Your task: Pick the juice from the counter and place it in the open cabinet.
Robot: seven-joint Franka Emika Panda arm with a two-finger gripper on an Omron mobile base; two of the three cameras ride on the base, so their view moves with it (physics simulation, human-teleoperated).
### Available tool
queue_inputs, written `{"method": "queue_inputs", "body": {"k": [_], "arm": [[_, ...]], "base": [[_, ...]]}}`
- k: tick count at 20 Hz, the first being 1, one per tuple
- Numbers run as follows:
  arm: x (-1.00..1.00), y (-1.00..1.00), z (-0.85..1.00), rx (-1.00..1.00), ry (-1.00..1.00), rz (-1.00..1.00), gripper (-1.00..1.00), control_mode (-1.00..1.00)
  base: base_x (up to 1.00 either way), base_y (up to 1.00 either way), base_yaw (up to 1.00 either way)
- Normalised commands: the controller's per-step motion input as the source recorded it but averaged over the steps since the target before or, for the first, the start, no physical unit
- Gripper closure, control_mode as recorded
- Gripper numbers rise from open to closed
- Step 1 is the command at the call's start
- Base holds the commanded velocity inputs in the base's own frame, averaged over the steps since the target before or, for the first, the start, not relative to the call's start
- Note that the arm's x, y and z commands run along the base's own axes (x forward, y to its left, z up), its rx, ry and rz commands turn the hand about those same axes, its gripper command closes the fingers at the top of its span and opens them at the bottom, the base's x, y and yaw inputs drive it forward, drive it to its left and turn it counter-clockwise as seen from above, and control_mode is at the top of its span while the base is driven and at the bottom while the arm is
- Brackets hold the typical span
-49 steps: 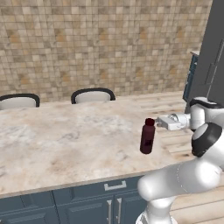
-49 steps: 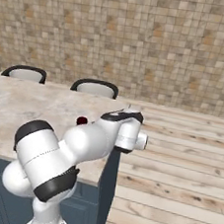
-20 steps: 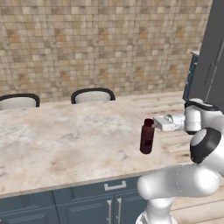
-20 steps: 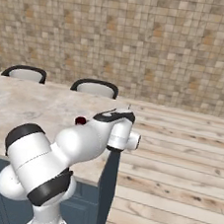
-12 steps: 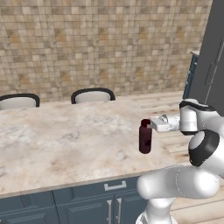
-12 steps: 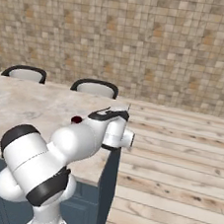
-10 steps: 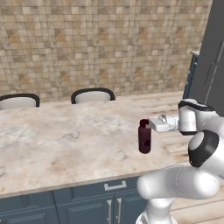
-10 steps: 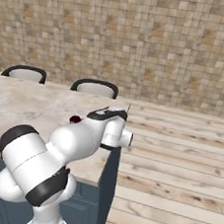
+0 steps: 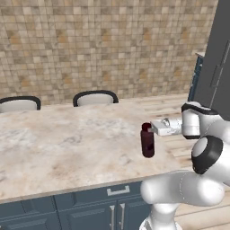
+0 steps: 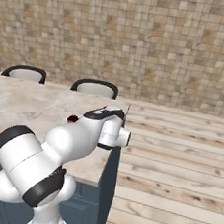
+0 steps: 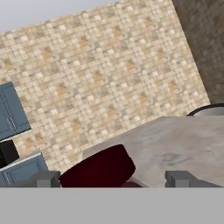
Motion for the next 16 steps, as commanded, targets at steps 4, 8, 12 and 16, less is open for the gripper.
{"method": "queue_inputs", "body": {"k": [4,8,12,16], "arm": [[0.0,0.0,0.24,0.05,0.0,-0.02,1.0,-1.0],[0.0,0.0,0.66,0.06,0.0,-0.11,1.0,-1.0],[0.01,0.0,0.82,0.09,0.0,-0.15,1.0,-1.0],[0.03,0.0,0.84,0.08,0.02,-0.14,1.0,-1.0]], "base": [[0.0,0.0,0.0],[0.0,0.0,0.0],[0.0,0.0,0.0],[0.0,0.0,0.0]]}}
